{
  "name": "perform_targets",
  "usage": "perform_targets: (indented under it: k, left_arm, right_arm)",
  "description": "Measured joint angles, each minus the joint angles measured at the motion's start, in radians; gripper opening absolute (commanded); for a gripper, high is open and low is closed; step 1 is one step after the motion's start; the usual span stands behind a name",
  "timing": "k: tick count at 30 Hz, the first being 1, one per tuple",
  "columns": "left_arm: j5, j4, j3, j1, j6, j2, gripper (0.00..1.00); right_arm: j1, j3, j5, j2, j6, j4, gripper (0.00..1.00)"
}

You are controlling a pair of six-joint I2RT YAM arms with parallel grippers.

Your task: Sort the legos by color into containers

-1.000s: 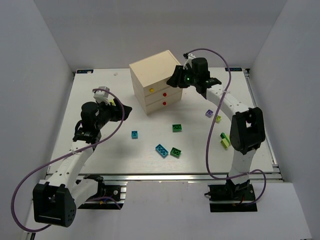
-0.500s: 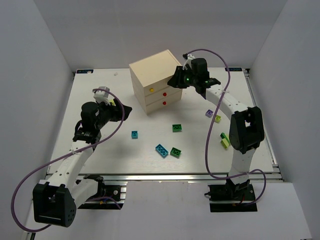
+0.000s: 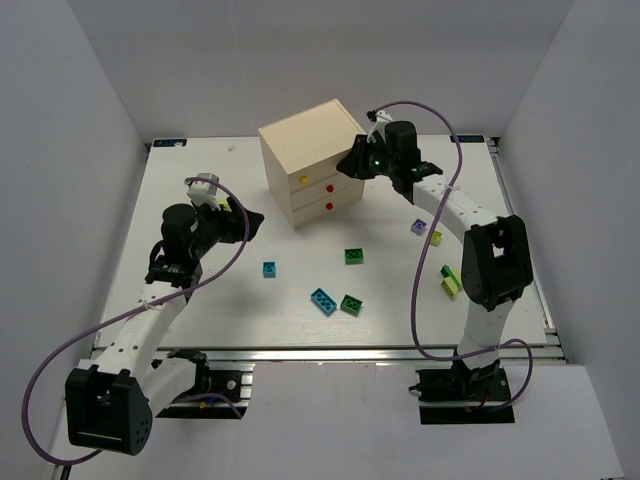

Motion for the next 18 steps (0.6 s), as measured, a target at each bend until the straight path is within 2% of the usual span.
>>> perform_targets:
  k: [13,18]
  left_arm:
    - [0.016,0.015,0.0,0.0,0.0,-0.005,0.83]
    - [0.084,0.033,0.06,-0.008,-0.027,0.035,0.9]
  right_arm:
    - [-0.024,-0.152,-0.002,-0.125,-0.047,0.02,0.0]
    - [-0.034,-0.151,-0.021,-0.125,-0.05,0.015,0.0]
